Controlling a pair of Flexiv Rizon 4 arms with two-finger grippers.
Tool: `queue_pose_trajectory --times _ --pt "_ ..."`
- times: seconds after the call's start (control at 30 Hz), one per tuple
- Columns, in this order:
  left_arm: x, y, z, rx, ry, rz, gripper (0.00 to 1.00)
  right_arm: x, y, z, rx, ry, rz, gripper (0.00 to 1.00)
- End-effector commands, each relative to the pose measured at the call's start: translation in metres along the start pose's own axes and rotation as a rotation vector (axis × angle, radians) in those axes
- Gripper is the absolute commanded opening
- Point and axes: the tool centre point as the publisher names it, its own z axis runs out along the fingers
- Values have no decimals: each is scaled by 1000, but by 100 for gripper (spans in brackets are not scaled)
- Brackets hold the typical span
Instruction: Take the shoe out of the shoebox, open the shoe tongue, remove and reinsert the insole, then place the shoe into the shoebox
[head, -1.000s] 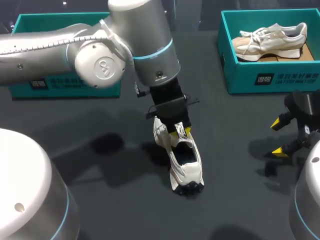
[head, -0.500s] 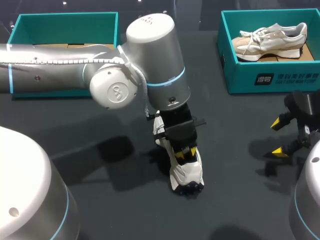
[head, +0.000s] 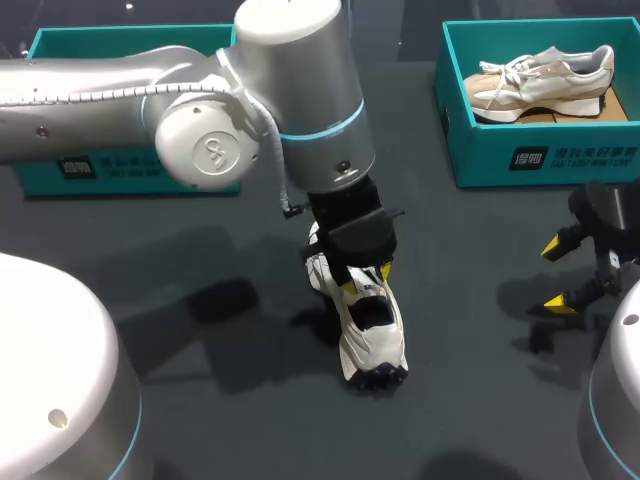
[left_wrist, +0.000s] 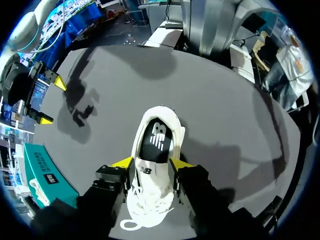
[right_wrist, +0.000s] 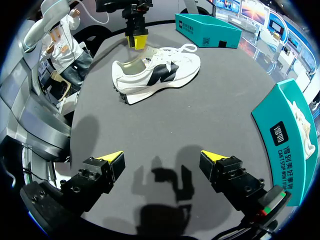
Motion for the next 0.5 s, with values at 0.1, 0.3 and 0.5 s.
queue_pose_trajectory --times 0.1,0.3,0.5 --pt "14 0 -32 -2 10 -130 100 1 0 0 1 -1 0 100" --pt "14 0 -32 -2 10 -130 100 1 0 0 1 -1 0 100" --pt "14 -3 -32 -9 18 -204 100 1 0 0 1 -1 0 100"
